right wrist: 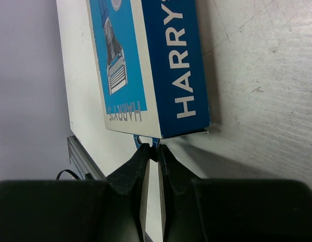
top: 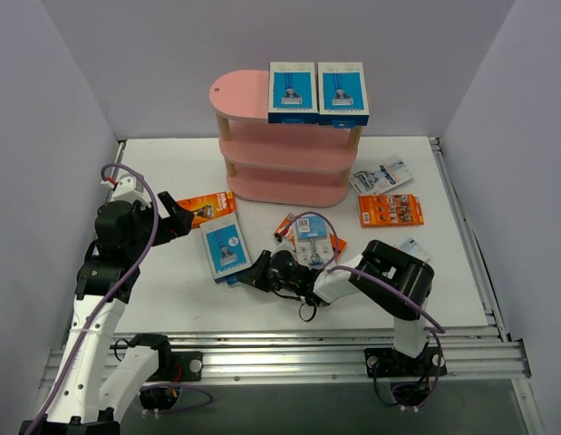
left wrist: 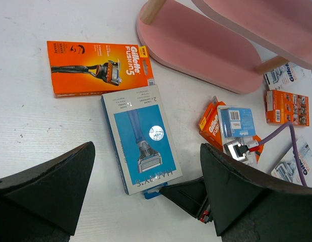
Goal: Place and organize the shaving razors onto the shelf
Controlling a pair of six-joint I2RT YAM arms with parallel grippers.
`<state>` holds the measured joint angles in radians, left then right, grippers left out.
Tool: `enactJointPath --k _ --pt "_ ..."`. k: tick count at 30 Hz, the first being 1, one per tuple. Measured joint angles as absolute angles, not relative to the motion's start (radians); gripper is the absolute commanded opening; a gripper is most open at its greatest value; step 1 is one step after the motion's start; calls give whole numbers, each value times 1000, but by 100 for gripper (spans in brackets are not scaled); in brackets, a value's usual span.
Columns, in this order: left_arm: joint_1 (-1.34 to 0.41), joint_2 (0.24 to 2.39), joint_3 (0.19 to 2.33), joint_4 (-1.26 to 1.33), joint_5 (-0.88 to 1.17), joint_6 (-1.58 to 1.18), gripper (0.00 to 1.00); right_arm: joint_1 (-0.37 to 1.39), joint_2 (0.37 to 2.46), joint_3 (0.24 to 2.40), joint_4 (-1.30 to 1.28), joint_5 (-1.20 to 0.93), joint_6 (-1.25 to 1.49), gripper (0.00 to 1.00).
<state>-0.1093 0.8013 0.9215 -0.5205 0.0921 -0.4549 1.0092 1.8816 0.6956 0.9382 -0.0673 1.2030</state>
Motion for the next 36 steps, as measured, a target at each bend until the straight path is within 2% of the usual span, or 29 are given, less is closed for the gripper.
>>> enactJointPath --k 3,12,24,29,36 --pt "-109 802 921 -521 92 -455 94 1009 1882 696 938 -67 1208 0" --pt "-109 820 915 -514 110 -462 94 1008 1803 694 918 -60 1231 0" --pt "-109 902 862 -460 376 -652 94 1008 1494 578 878 40 1262 0" --pt "-107 870 738 -405 507 -821 94 1008 1430 517 849 81 1272 0" --pt "-105 789 417 -299 658 -1147 94 1011 1415 450 849 110 1283 0"
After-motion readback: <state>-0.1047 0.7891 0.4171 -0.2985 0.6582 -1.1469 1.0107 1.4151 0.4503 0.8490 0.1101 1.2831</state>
